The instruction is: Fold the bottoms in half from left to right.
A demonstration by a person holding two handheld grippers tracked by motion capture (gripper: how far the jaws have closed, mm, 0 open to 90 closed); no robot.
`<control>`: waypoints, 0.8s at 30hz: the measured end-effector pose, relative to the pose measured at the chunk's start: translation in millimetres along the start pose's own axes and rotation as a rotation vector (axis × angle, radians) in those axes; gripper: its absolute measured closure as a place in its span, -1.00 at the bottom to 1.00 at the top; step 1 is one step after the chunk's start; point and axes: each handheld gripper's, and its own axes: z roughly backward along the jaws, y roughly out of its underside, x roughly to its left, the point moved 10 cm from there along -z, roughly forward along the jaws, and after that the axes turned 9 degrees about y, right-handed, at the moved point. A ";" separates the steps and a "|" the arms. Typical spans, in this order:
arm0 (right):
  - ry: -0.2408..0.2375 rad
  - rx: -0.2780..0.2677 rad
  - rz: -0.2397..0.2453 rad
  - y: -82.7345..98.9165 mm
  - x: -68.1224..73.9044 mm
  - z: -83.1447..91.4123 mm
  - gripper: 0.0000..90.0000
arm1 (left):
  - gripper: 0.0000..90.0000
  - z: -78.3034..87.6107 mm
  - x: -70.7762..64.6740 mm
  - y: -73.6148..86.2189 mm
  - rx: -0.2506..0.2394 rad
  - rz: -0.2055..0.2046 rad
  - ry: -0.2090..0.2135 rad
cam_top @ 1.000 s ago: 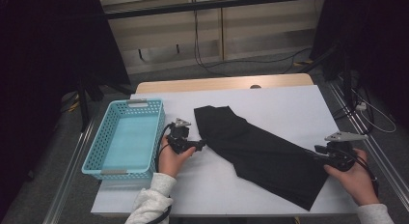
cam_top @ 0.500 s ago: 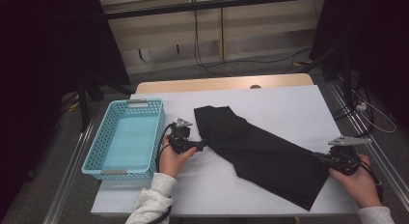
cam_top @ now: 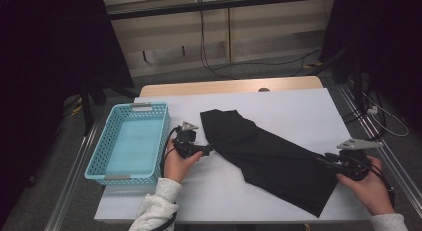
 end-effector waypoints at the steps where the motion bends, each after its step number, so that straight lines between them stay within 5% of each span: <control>1: -0.016 -0.012 0.007 -3.1 5.8 -0.1 0.27 | -0.61 0.0 -0.2 0.0 0.001 -0.001 0.000; 8: -0.144 -0.031 0.030 -19.5 62.7 -11.1 -0.07 | -0.62 1.5 0.8 1.3 0.005 0.000 -0.001; 12: -0.173 -0.027 0.047 -23.2 84.9 -19.6 -0.19 | -0.62 3.7 1.7 2.0 0.011 -0.017 0.000; 24: -0.250 -0.074 0.041 -42.2 128.3 -30.2 -0.41 | -0.64 7.8 -0.3 6.3 0.027 -0.043 0.010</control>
